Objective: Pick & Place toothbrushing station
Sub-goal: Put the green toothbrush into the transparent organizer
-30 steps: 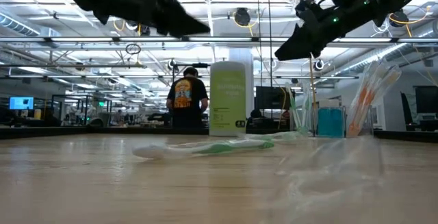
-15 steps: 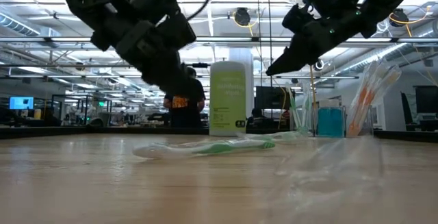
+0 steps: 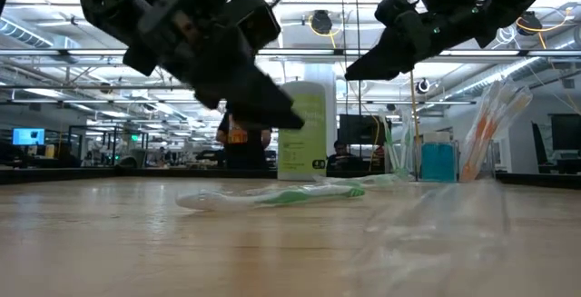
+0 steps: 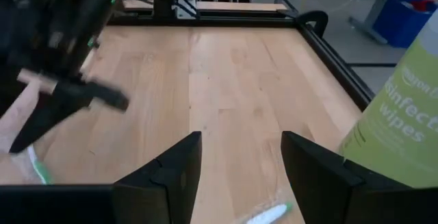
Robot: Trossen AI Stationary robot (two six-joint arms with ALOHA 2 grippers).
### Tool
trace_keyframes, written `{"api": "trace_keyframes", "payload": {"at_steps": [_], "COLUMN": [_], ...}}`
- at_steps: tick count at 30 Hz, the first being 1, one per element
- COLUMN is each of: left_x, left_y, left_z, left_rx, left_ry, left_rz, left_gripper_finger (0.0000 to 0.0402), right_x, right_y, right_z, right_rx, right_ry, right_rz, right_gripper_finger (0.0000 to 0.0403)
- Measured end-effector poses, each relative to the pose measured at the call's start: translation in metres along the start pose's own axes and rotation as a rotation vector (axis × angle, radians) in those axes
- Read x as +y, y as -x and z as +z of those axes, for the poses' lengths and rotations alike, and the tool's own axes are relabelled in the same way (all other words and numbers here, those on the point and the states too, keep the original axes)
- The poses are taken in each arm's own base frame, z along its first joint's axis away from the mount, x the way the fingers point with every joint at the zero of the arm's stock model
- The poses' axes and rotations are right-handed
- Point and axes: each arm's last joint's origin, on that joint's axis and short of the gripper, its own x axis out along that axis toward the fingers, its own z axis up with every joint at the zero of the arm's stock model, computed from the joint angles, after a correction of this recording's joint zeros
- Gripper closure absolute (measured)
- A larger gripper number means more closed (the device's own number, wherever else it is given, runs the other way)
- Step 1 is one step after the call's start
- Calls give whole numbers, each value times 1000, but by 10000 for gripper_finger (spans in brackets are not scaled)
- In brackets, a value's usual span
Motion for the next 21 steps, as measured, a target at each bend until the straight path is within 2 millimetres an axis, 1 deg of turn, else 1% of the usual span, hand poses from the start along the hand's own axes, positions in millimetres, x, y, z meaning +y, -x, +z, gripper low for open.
{"api": "trace_keyframes", "payload": {"at_steps": [3, 6, 9, 11, 15, 18, 20, 21], "left_x": [-8, -14, -15, -13, -7, 0, 2, 2], "left_y": [-13, -29, -41, -44, -40, -29, -22, -17], "left_z": [-10, -19, -28, -33, -37, -37, -38, -35], "left_rx": [109, 158, 197, 224, 300, 373, 425, 444], "left_ry": [43, 59, 90, 135, 186, 201, 183, 154], "left_rz": [-99, -199, -213, -204, -163, -127, -62, -22], "left_gripper_finger": [219, 218, 218, 218, 218, 218, 218, 218], "right_x": [0, 1, 3, 5, 11, 14, 16, 16], "right_y": [0, 0, 0, -1, -1, -2, -2, -2], "right_z": [0, 0, 0, 0, 2, 5, 6, 7], "right_rx": [1, 3, 1, 1, -10, -34, -47, -54], "right_ry": [-38, -58, -67, -64, -54, -43, -38, -36], "right_rz": [0, 3, 10, 20, 41, 51, 58, 58], "right_gripper_finger": [211, 211, 211, 211, 214, 215, 215, 215]}}
